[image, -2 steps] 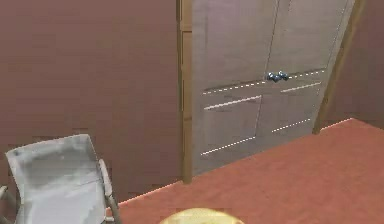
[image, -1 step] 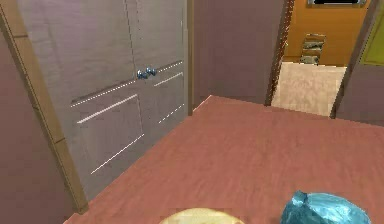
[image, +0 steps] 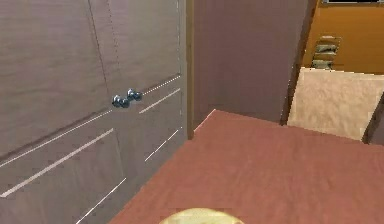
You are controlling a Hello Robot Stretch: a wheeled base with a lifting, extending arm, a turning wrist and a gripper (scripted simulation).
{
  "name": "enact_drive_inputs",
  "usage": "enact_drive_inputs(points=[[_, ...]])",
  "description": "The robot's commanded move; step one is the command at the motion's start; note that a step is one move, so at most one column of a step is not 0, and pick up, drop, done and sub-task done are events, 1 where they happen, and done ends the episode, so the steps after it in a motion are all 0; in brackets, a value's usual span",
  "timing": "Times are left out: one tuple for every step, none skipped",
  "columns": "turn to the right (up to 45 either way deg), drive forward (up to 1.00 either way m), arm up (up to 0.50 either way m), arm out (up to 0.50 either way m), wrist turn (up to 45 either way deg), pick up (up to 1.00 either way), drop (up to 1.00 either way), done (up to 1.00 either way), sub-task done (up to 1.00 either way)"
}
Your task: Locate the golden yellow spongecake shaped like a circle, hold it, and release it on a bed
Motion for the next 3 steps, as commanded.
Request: enact_drive_inputs(points=[[9.0,0.0,0.0,0.0,0.0,0.0,0.0,0.0,0.0],[0.0,1.0,0.0,0.0,0.0,0.0,0.0,0.0,0.0],[6.0,0.0,0.0,0.0,0.0,0.0,0.0,0.0,0.0]])
